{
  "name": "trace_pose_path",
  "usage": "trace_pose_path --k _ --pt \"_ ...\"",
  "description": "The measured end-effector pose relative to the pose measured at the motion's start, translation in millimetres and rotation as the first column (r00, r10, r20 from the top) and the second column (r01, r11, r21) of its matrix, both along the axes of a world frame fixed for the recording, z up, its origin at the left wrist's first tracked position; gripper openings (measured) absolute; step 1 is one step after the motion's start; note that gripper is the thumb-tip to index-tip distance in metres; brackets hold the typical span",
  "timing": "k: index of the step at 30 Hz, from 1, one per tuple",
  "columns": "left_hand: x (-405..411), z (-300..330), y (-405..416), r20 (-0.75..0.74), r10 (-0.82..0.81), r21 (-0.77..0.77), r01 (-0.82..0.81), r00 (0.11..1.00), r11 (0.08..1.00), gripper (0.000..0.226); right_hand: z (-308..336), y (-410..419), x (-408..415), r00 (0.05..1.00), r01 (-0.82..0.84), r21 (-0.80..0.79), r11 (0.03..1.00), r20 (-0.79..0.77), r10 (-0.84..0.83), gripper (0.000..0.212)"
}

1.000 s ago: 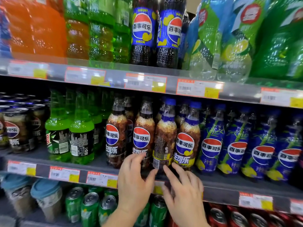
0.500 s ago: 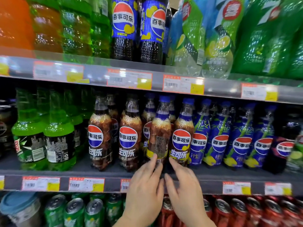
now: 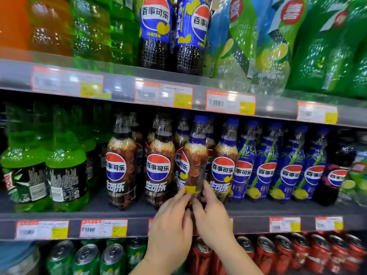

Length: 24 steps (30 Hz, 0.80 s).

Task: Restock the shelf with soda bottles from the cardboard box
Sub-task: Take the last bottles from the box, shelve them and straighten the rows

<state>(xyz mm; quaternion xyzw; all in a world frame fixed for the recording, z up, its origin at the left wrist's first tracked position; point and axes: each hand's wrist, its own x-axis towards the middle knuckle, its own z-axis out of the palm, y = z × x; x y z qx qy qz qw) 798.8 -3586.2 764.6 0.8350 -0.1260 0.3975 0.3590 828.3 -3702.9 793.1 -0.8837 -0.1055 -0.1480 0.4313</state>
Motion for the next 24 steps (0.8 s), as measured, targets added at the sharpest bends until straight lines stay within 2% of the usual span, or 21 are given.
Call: trace_pose_path --k 6,10,15,18,20,22,24 --pt "-2 10 9 -0.056 0.046 -0.090 -0.051 0.997 0.995 0.048 5 7 4 0.999 -0.037 0.031 0.999 -0.017 0.038 0.052" --pt "-7 14 12 -0.114 0.029 -0.111 -0.042 0.993 0.993 0.053 4 15 4 0.999 -0.014 0.004 1.000 0.037 0.014 0.057" --pt "-16 15 15 -0.155 0.036 -0.113 -0.054 0.987 0.992 0.061 3 16 4 0.996 -0.067 0.000 0.998 0.050 0.067 0.048" --pt "-16 15 18 -0.146 0.010 -0.100 -0.025 0.989 0.995 0.057 1 16 4 0.996 -0.071 -0.011 0.997 0.056 0.071 0.049" --pt "-16 15 24 -0.106 0.012 -0.136 -0.026 0.994 0.990 0.051 -2 16 4 0.994 -0.054 -0.029 0.998 0.089 0.056 0.052" --pt "-17 14 32 0.002 0.092 -0.157 -0.091 0.996 0.983 0.042 -5 16 5 0.991 -0.032 -0.049 0.998 0.125 0.038 0.058" --pt "-14 12 41 0.110 0.188 -0.088 -0.178 0.976 0.980 0.037 -6 17 6 0.991 -0.034 -0.041 0.999 0.125 0.039 0.061"
